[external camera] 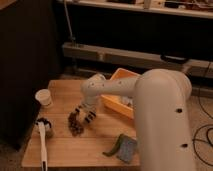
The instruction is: Wipe tray with eraser
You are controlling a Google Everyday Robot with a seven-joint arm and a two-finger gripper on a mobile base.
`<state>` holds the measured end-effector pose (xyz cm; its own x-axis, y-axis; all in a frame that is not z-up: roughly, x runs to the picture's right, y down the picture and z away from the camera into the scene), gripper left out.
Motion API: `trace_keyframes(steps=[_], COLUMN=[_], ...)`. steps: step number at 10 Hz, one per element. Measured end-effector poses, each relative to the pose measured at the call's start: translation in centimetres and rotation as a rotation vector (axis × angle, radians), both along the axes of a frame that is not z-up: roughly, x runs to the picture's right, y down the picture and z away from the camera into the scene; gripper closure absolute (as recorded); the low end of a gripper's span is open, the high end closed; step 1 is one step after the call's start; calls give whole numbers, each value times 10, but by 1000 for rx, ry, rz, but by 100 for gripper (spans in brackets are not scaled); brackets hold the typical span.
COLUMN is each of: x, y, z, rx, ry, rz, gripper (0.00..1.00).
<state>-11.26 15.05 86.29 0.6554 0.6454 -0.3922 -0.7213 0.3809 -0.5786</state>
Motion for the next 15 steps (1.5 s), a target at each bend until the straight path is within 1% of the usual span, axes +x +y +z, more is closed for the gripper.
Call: trace_keyframes(steps=[2, 3, 4, 5, 6, 7, 8, 9, 10, 11, 12, 13, 14, 15], x=[-1, -2, -2, -2, -1, 13, 21, 32, 41, 59, 83, 100, 123, 151], y=[4, 3, -2, -11, -21, -63, -84, -113, -130, -154, -180, -191, -197, -194], z=[1, 0, -5, -11, -17, -41, -51, -65, -72, -81, -91, -96, -103, -112], rx=[-29, -41, -45, -44, -43, -26, -7, 21, 38, 62, 89, 102, 108, 109], ry=[3, 6, 11, 24, 36, 70, 83, 105, 120, 145, 182, 209, 246, 292], rz=[-6, -3, -1, 6, 16, 55, 68, 84, 95, 109, 125, 135, 142, 160], gripper=[69, 80, 90, 97, 100, 100, 100, 100, 100, 100, 100, 100, 100, 100])
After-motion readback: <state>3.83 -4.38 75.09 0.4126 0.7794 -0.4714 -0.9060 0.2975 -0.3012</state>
